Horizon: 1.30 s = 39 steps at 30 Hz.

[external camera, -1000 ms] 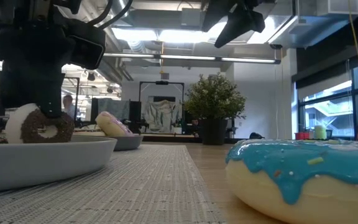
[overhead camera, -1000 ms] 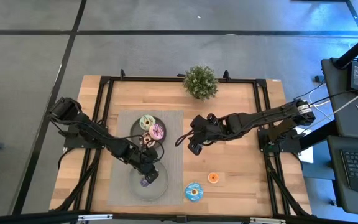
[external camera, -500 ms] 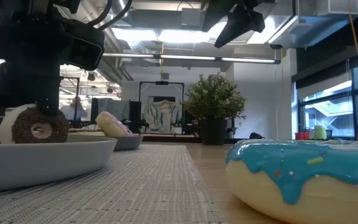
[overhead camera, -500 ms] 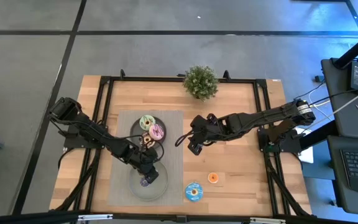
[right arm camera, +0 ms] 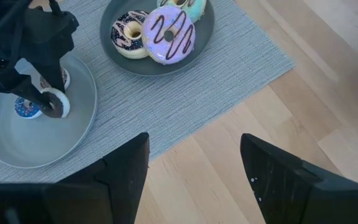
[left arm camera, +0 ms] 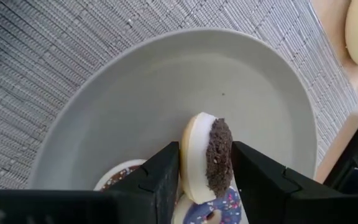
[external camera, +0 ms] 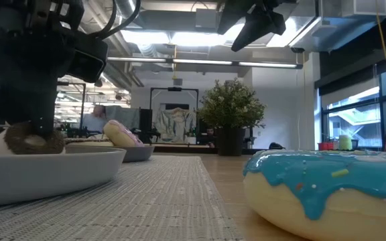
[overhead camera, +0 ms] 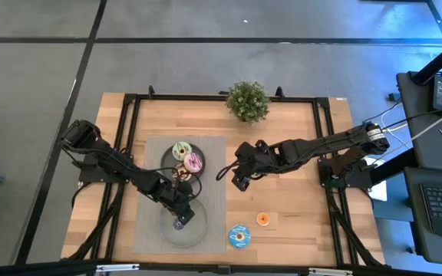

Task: Pick & Place donuts
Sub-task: Put the small white and brown donut on the gray plate, then put the small yellow donut on the gray plate

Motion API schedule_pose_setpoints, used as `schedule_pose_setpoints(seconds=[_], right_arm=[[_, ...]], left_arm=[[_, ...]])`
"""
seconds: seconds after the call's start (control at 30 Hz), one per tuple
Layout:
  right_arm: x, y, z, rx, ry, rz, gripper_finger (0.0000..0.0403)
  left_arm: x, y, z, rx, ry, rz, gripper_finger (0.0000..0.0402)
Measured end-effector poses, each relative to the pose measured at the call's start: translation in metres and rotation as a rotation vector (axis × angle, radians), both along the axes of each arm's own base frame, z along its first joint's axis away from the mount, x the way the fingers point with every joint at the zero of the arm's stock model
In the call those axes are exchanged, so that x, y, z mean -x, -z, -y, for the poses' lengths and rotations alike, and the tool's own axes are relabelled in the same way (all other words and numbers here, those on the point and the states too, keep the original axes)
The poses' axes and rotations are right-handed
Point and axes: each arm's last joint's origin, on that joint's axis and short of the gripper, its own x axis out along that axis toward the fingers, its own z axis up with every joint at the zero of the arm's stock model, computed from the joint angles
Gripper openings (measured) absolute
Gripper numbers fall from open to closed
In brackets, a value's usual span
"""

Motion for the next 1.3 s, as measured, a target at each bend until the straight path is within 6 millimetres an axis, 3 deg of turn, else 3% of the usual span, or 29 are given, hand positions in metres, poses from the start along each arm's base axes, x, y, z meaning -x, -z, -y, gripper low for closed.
schedule_pose_setpoints(seconds=[0.77, 0.93, 1.1, 1.3], right_arm=[[0.0, 0.0, 0.0, 0.0, 0.001, 0.0, 0.0253], [0.0, 0.0, 0.0, 0.0, 0.001, 0.0, 0.0253], [0.0, 0.0, 0.0, -0.002, 0.0, -0.001, 0.0253], [0.014, 0.007, -0.018, -0.115, -0.083, -0.139, 0.0253]], left_arm=[[-0.003, -0.006, -0.02, -0.073, 0.015, 0.012, 0.0156], [0.008, -0.019, -0.027, -0.137, -0.025, 0.005, 0.0157], [0.016, -0.042, -0.035, -0.215, -0.115, 0.118, 0.0157], [0.019, -0.064, -0.037, -0.187, -0.158, 0.26, 0.0157]])
